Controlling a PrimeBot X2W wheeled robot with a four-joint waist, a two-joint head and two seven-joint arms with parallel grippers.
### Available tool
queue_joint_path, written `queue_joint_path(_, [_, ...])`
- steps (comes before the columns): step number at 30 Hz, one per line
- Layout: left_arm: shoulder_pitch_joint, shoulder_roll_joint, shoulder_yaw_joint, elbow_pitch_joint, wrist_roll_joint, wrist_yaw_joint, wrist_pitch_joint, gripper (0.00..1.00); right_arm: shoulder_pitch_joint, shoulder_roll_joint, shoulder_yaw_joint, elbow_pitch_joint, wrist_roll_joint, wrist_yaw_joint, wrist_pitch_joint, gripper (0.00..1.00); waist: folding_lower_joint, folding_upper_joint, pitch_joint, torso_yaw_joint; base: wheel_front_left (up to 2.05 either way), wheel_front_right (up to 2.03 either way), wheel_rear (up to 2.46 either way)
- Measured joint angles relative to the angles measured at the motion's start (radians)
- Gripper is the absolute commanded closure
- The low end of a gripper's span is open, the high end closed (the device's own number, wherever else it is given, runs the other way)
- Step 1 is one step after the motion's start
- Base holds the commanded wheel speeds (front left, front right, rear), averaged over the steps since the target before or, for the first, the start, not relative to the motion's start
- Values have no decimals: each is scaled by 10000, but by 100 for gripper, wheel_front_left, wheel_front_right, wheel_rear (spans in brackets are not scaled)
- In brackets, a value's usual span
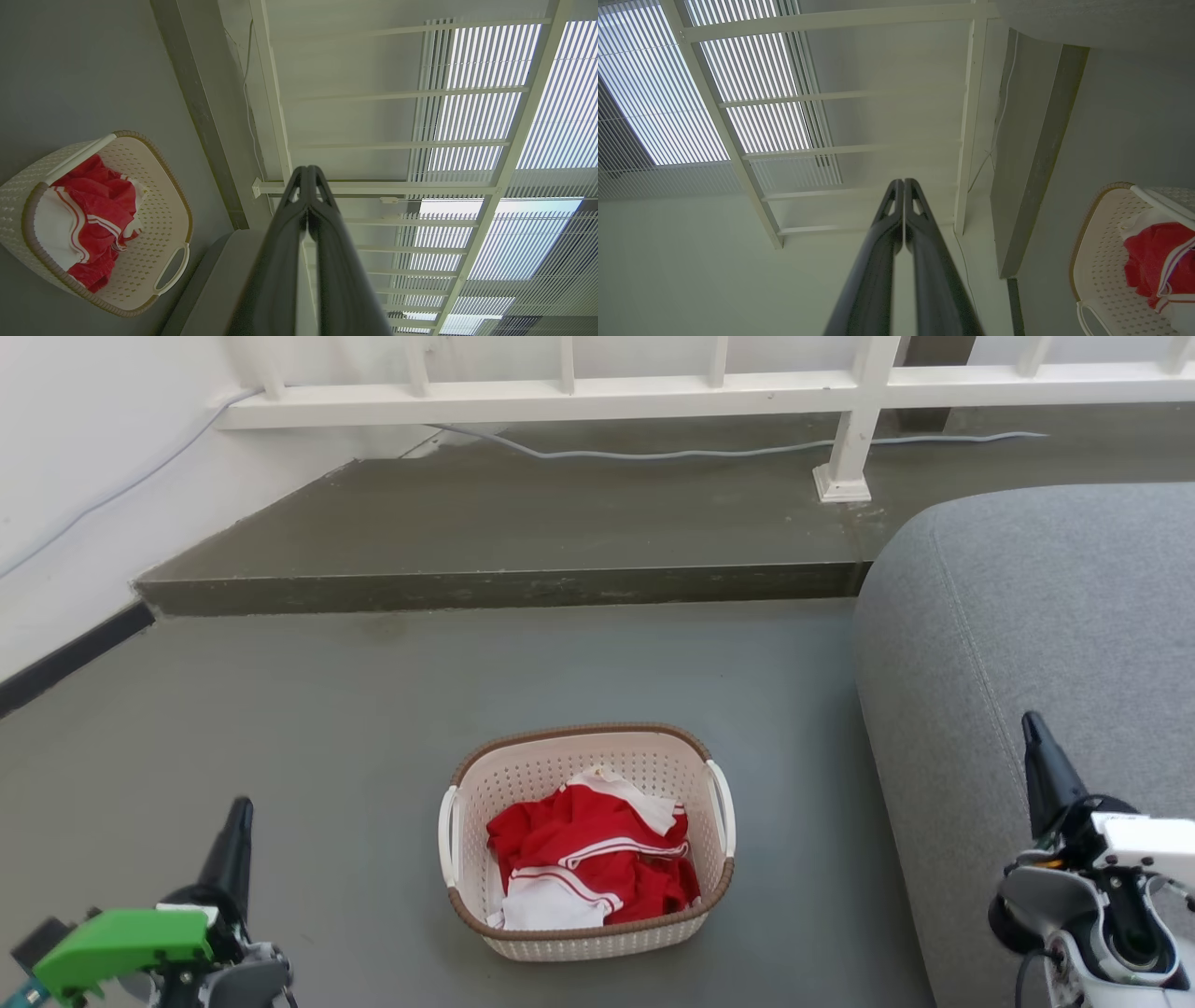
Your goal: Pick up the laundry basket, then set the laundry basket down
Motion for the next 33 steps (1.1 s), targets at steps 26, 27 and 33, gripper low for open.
queue_joint_path(26, [535, -314, -293, -35, 1710, 8, -545, 0, 625, 322, 228, 240, -1569, -125, -554, 0, 1, 0, -9, 4, 0, 0, 0])
queue_joint_path(27, [535, -314, -295, -86, 1908, 8, -566, 0, 624, 322, 228, 188, -1747, -127, -562, 0, 1, 0, -10, 4, 0, 0, 0])
queue_joint_path(33, [535, -314, -334, -441, 2913, 40, -765, 0, 616, 320, 324, -173, -2784, -224, -805, 0, 1, 0, -15, 4, 0, 0, 0])
